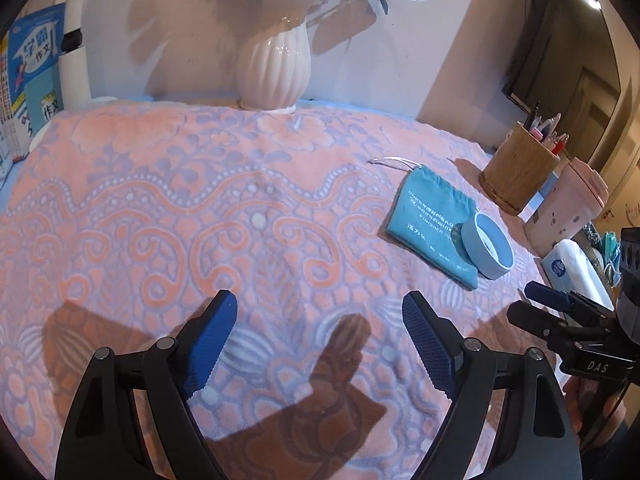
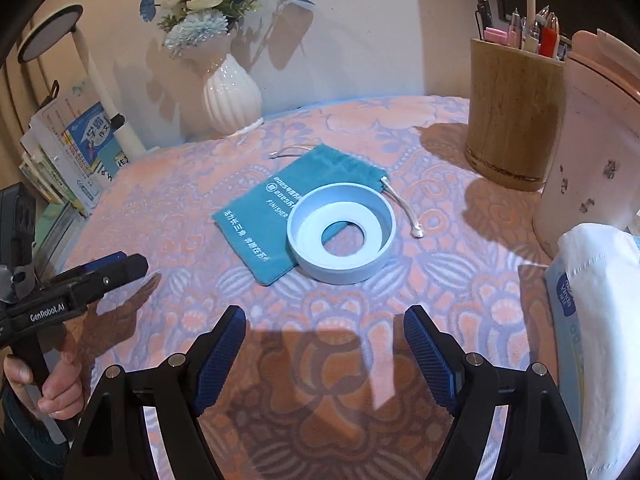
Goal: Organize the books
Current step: 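Move both grippers back over the blanket toward the teal pouch and tape roll, then grasp the teal drawstring pouch with the left gripper while the right grasps the blue tape roll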
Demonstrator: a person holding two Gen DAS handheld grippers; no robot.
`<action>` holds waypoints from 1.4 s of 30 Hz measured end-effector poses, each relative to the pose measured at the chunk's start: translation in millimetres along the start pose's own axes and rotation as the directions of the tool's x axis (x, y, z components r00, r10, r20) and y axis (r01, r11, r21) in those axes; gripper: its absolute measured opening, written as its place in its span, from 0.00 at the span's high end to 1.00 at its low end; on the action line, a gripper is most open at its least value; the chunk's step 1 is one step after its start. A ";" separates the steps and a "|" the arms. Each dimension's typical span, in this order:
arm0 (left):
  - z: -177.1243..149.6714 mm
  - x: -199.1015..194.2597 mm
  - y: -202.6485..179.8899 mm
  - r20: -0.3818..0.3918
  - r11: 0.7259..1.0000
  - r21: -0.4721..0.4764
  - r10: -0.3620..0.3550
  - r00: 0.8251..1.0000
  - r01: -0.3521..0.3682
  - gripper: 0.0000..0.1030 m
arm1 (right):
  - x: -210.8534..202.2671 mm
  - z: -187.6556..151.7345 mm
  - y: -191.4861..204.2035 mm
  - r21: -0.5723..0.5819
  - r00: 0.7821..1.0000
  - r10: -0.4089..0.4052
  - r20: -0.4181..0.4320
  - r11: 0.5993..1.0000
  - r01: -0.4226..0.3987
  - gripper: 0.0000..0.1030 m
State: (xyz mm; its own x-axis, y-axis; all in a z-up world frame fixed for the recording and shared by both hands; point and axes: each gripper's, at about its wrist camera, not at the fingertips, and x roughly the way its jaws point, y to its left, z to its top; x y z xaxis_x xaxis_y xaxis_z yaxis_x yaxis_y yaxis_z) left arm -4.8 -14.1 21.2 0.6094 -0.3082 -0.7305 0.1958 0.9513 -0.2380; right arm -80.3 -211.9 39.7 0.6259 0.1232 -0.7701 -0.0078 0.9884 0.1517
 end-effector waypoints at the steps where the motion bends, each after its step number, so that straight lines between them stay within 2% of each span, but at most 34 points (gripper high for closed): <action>1: 0.4 0.6 -0.1 -0.004 1.000 -0.002 0.002 1.000 -0.002 0.19 | 0.0 -0.2 -0.4 0.001 1.000 0.005 -0.003 1.000 -0.005 0.22; 4: 3.7 -1.6 -3.9 -0.033 0.999 -0.003 0.050 0.998 -0.050 0.19 | -2.0 0.9 -1.3 0.017 0.999 -0.014 -0.035 1.000 0.014 0.22; 7: 13.9 -10.8 -20.3 -0.065 0.997 0.043 0.074 0.995 -0.071 0.19 | -14.9 8.4 4.5 0.018 0.997 0.003 -0.072 1.000 -0.002 0.22; 11: 44.9 -9.6 -38.9 -0.056 0.998 0.068 0.004 0.998 0.000 0.19 | -26.6 31.6 24.4 -0.088 0.995 -0.085 -0.049 0.993 0.080 0.13; 14: 60.6 16.6 -46.9 -0.076 0.996 0.085 -0.024 0.997 0.030 0.19 | -15.3 44.0 26.3 -0.118 0.991 -0.135 -0.013 0.984 0.133 0.13; 20: 61.3 71.9 -51.8 -0.161 0.992 0.055 -0.106 0.981 0.116 0.21 | 23.7 46.2 11.7 -0.081 0.993 -0.112 -0.044 0.991 0.108 0.13; 23: 59.4 76.6 -58.4 -0.147 0.987 0.075 -0.130 0.981 0.142 0.21 | 34.4 46.9 5.7 -0.077 0.990 -0.135 -0.039 0.988 0.132 0.13; 26: 60.2 80.3 -66.4 -0.167 0.981 0.086 -0.155 0.974 0.171 0.21 | 42.7 47.6 -1.4 -0.055 0.989 -0.142 -0.038 0.989 0.139 0.13; 29: 58.5 83.2 -76.9 -0.173 0.977 0.124 -0.150 0.974 0.172 0.36 | 47.9 48.0 -4.6 -0.041 0.989 -0.136 -0.049 0.990 0.135 0.15; 30: 57.5 84.1 -80.2 -0.167 0.978 0.142 -0.129 0.977 0.153 0.39 | 47.6 48.1 -4.1 -0.044 0.990 -0.136 -0.044 0.990 0.134 0.20; 33: 53.5 83.2 -86.9 -0.146 0.975 0.202 -0.066 0.987 0.095 0.67 | 47.5 46.3 0.4 -0.064 0.992 -0.125 -0.036 0.990 0.123 0.35; 34: 53.1 81.2 -86.6 -0.147 0.974 0.203 -0.074 0.986 0.104 0.75 | 46.4 45.4 2.9 -0.075 0.991 -0.130 -0.027 0.989 0.127 0.35; 36: 52.9 76.5 -83.2 -0.170 0.974 0.175 -0.116 0.979 0.146 0.81 | 44.4 43.3 6.1 -0.086 0.989 -0.149 -0.012 0.985 0.148 0.36; 38: 50.2 67.7 -81.3 -0.172 0.973 0.183 -0.107 0.979 0.138 0.85 | 39.6 41.6 4.9 -0.073 0.986 -0.165 0.000 0.984 0.165 0.36; 42: 41.1 35.0 -70.2 -0.141 0.974 0.198 -0.087 0.986 0.114 0.87 | 20.0 37.5 -7.9 0.008 0.993 -0.121 0.001 0.993 0.121 0.36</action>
State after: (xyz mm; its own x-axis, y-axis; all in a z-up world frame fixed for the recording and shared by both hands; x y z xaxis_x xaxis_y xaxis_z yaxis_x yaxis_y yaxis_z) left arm 34.3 -91.6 38.6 0.4752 -0.3871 -0.7901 0.4124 0.8913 -0.1887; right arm -38.6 -220.6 46.4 0.6233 0.0028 -0.7820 0.0744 0.9952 0.0629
